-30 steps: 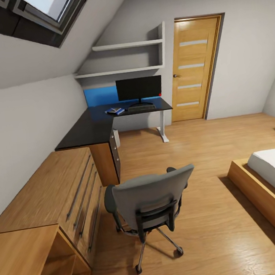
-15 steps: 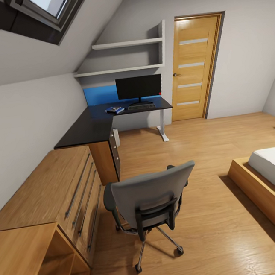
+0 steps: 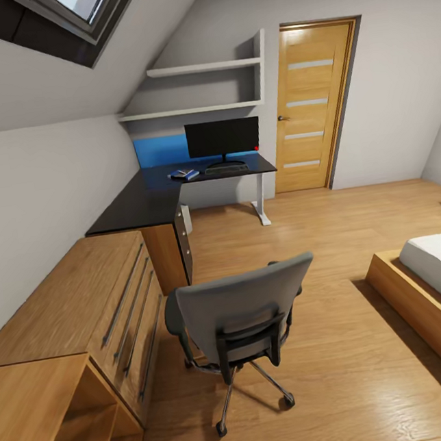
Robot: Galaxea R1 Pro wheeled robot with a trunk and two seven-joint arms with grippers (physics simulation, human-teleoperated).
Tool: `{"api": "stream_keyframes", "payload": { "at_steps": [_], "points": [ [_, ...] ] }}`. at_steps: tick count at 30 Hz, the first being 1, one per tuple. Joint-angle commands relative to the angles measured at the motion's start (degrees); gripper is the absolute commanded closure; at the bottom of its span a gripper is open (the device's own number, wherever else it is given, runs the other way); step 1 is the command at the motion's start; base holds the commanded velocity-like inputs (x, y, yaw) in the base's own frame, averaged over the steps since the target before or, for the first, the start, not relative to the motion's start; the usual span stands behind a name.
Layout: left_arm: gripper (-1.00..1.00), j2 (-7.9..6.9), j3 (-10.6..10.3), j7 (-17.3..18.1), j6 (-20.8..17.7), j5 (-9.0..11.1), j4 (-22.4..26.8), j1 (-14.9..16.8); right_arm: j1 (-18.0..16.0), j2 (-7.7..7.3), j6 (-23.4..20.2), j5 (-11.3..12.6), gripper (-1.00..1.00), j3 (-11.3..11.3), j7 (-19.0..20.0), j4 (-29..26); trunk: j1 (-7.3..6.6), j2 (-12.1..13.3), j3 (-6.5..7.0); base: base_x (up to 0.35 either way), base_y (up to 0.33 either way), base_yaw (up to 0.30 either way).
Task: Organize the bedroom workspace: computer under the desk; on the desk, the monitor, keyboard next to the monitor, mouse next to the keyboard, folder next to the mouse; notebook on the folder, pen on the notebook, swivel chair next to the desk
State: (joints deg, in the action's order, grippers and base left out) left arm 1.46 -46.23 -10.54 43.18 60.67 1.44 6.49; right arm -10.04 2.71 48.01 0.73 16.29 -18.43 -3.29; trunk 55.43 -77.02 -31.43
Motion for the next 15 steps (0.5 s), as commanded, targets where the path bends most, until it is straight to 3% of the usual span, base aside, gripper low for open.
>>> {"api": "stream_keyframes", "payload": {
  "at_steps": [1,11,13,15],
  "points": [
    [-1.0,-0.01,-0.5,-0.55,-0.68,-0.05,0.07,0.02,-0.04,-0.03,0.06,0.06,-1.0,0.48,-0.47,0.04,0.22,-0.44,-0.24,0.0,0.0,0.0],
    [-1.0,-0.34,-0.53,-2.45,-5.28,-0.19,5.53,0.07,-0.4,-1.32,-2.16,0.92,-1.0,-0.05,-0.58,-1.79,2.42,-4.46,-2.03,0.0,0.0,0.0],
    [-1.0,-0.38,-0.53,-4.49,-8.29,-0.25,6.7,1.12,-1.18,-1.46,-6.0,2.17,-1.0,-0.09,-0.62,-3.62,2.86,-5.26,-2.39,0.0,0.0,0.0],
    [-1.0,-0.4,-0.53,-6.82,-15.15,-0.34,9.15,4.75,-4.2,-1.52,-12.16,4.41,-1.0,-0.11,-0.6,-6.68,3.3,-6.06,-2.75,0.0,0.0,0.0]
  ]
}}
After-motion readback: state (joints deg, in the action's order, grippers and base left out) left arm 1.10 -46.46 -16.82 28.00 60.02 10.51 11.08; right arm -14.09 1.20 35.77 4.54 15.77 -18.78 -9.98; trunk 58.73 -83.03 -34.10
